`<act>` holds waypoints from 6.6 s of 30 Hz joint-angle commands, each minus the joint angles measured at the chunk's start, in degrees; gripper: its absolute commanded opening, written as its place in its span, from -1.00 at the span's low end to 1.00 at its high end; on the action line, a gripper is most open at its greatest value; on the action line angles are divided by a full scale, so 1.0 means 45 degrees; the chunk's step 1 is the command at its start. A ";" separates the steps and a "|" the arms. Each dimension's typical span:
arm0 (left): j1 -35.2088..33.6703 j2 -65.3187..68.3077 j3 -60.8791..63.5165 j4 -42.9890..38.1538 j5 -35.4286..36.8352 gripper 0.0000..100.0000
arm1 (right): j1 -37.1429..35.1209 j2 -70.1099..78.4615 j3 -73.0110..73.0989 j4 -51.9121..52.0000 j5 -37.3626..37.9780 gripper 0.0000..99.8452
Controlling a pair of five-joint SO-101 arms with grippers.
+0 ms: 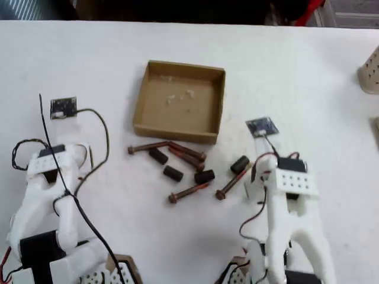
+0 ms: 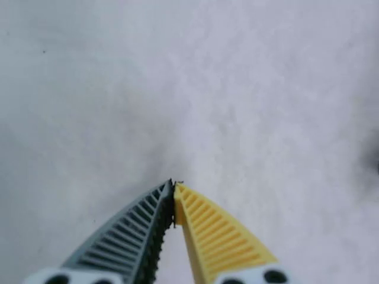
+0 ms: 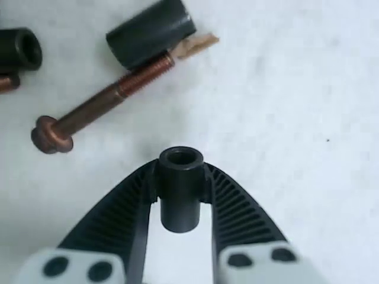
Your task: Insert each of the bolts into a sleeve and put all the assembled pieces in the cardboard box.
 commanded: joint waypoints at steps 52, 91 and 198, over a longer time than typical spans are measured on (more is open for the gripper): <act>1.2063 0.2725 -0.3419 0.3204 -0.3009 -0.76 | 0.2706 -0.1748 0.2989 -0.2139 0.2657 -0.97; 0.1475 -0.8059 0.1250 0.3966 0.1153 -0.95 | 0.2999 -0.1670 0.2989 -0.2178 0.2637 -0.97; -0.1436 0.4151 -0.7463 0.9612 -1.0471 -0.94 | 0.2979 -0.1651 0.3009 -0.2217 0.2950 -0.97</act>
